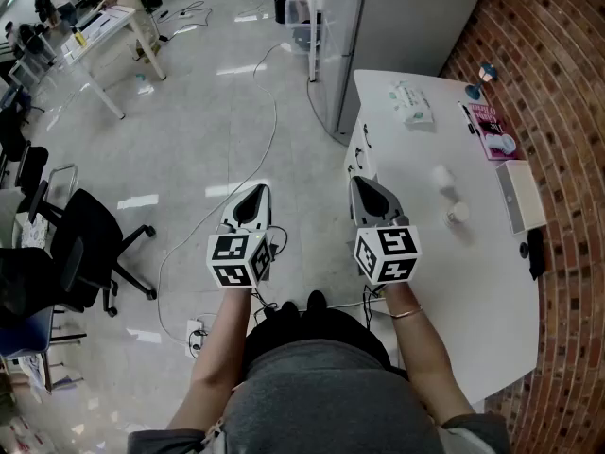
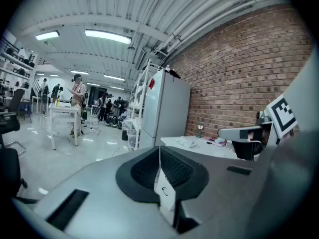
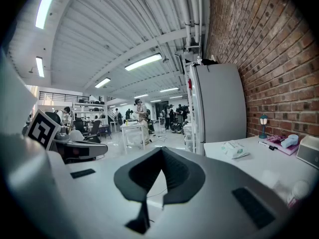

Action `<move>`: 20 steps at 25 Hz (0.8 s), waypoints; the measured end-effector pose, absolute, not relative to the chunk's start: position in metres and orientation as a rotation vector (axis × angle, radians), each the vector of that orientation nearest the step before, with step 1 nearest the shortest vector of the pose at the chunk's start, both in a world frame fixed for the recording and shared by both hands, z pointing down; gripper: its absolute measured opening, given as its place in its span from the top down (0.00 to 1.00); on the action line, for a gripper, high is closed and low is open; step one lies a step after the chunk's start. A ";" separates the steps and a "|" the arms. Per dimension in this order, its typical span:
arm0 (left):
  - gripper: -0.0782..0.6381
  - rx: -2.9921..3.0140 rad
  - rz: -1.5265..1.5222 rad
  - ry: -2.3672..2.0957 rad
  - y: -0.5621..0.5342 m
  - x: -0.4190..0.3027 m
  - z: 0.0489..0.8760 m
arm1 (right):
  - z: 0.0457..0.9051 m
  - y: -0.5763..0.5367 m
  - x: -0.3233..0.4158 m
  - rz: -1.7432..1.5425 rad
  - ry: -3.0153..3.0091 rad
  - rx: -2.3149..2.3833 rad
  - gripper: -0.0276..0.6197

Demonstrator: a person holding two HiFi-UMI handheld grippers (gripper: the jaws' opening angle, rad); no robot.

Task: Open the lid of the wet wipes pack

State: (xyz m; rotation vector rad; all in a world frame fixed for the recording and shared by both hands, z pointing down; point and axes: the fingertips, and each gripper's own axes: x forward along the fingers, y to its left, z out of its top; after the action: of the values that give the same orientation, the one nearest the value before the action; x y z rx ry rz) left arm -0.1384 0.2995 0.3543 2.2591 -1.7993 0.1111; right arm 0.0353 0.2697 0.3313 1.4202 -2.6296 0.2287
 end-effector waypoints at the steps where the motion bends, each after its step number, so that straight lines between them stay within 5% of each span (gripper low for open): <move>1: 0.85 2.258 0.111 -1.801 0.298 -0.138 0.354 | 0.332 0.269 0.035 0.233 -2.628 1.418 0.95; 13: 0.85 2.237 0.105 -1.808 0.284 -0.134 0.364 | 0.345 0.254 0.045 0.235 -2.606 1.441 0.95; 20: 0.76 2.232 0.111 -1.789 0.280 -0.126 0.366 | 0.347 0.247 0.054 0.239 -2.591 1.430 0.82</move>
State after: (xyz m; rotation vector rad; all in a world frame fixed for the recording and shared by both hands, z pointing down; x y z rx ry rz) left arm -0.1263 0.2797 0.3662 2.2321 -1.7895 0.1110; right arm 0.0539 0.2474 0.3465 1.4305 -2.5907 0.2391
